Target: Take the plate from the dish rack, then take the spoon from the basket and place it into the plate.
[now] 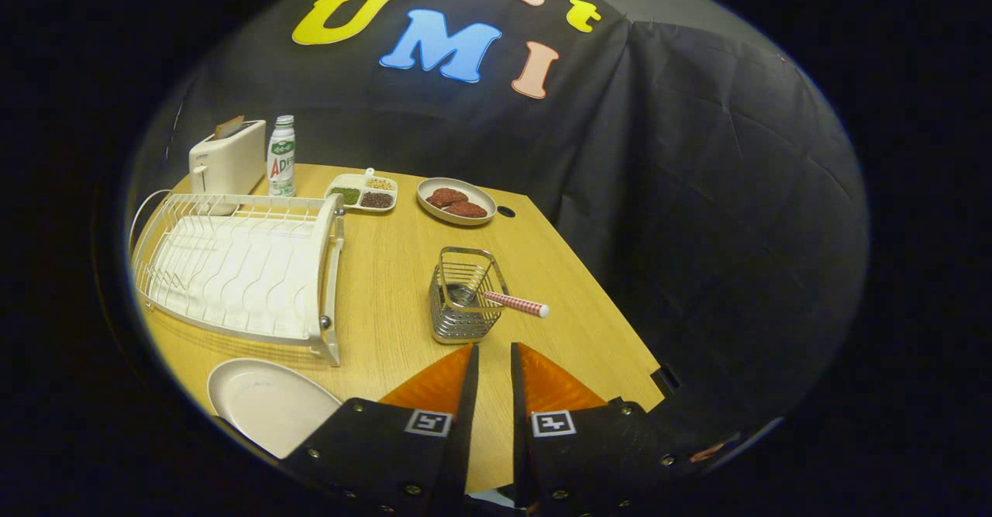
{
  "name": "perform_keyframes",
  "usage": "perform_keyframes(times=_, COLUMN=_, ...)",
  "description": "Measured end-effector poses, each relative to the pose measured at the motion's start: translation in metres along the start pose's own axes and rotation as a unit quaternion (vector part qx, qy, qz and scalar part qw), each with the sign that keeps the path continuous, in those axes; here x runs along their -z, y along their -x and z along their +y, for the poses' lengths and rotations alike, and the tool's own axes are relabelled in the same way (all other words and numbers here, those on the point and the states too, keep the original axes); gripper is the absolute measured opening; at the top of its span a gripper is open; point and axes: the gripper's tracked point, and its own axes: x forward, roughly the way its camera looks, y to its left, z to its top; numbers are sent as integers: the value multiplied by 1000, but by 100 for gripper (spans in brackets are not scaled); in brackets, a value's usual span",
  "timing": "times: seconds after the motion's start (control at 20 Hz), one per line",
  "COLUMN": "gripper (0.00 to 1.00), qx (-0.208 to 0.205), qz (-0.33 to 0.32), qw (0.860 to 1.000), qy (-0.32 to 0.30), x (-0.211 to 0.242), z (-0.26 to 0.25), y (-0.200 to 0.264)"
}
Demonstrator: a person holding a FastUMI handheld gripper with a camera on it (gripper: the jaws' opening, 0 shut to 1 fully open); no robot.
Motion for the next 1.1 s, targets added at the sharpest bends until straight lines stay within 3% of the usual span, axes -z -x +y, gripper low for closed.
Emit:
perform_keyframes(times=0.25, gripper=31, qx=-18, qz=-6, qw=1000, qy=-16, x=-11, z=-16, y=-25)
perform_keyframes(times=0.6, gripper=30, qx=-37, qz=-7, qw=999, qy=-24, x=-18, z=-40, y=-58)
perform_keyframes(times=1.1, gripper=30, qx=-109, qz=-7, qw=994, qy=-8, x=-12, z=-27, y=-90)
